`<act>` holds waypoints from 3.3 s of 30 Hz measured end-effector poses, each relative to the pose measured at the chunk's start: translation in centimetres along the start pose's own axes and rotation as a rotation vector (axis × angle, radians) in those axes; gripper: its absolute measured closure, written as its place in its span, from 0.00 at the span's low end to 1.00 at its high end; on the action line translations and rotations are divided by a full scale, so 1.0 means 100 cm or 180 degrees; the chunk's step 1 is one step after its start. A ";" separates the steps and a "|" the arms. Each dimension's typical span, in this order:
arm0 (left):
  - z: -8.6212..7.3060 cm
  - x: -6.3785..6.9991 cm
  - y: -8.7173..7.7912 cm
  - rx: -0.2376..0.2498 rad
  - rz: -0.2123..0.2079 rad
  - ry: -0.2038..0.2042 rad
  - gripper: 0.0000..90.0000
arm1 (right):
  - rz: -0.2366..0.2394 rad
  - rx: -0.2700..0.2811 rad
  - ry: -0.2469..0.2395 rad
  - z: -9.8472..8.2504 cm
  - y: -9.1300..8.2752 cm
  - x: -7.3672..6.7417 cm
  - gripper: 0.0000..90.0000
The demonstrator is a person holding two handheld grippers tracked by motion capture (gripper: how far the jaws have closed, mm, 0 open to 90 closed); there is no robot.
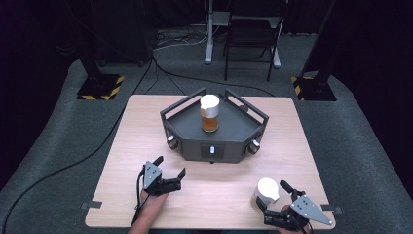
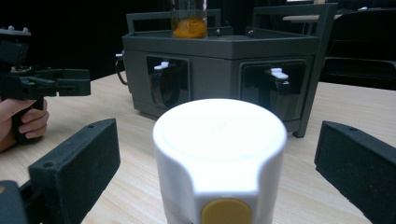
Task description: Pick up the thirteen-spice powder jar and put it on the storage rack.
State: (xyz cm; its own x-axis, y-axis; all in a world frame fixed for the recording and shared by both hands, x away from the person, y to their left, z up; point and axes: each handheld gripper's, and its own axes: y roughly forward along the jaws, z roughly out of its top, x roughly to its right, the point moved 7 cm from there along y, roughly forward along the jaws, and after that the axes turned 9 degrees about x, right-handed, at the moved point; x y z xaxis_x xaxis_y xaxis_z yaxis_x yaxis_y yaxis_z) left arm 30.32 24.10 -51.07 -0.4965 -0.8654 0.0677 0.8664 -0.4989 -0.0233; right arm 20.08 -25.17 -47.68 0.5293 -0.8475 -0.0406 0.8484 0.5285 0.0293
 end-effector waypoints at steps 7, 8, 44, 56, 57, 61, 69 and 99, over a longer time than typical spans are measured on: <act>0.000 0.000 0.000 -0.0003 -0.0006 0.0010 0.01 | 0.0027 -0.0046 -0.0005 0.000 0.006 -0.001 0.00; 0.000 0.000 0.000 -0.0003 -0.0007 0.0007 0.01 | 0.0034 -0.0049 -0.0001 0.000 0.007 -0.001 0.00; 0.001 0.002 0.001 -0.0039 0.0017 0.0022 0.01 | 0.0075 -0.0337 -0.0115 0.034 0.037 -0.010 0.33; 0.001 0.003 0.000 -0.0022 0.0017 0.0059 0.01 | 0.0128 -0.0259 -0.0160 0.061 0.060 -0.010 0.33; 0.001 0.003 0.000 -0.0021 0.0016 0.0057 0.01 | 0.0139 -0.0256 -0.0183 0.064 0.062 -0.010 0.33; 0.000 0.003 0.001 -0.0022 0.0013 0.0057 0.01 | 0.0164 -0.0263 -0.0238 0.075 0.069 -0.008 0.33; 0.000 0.003 0.001 -0.0021 0.0011 0.0061 0.01 | 0.0178 -0.0193 -0.0265 0.096 0.084 -0.007 0.33; 0.000 0.004 0.000 -0.0022 -0.0044 0.0105 0.01 | -0.0133 0.0137 -0.0324 0.144 0.140 -0.017 0.33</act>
State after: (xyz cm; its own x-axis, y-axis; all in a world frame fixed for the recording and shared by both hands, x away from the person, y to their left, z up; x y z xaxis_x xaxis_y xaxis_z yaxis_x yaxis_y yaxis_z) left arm 30.14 23.78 -51.00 -0.5101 -0.8594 0.0353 0.8590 -0.5111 -0.0296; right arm 30.95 -17.03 -32.82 0.4884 -0.8706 0.0588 0.8677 0.4917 0.0726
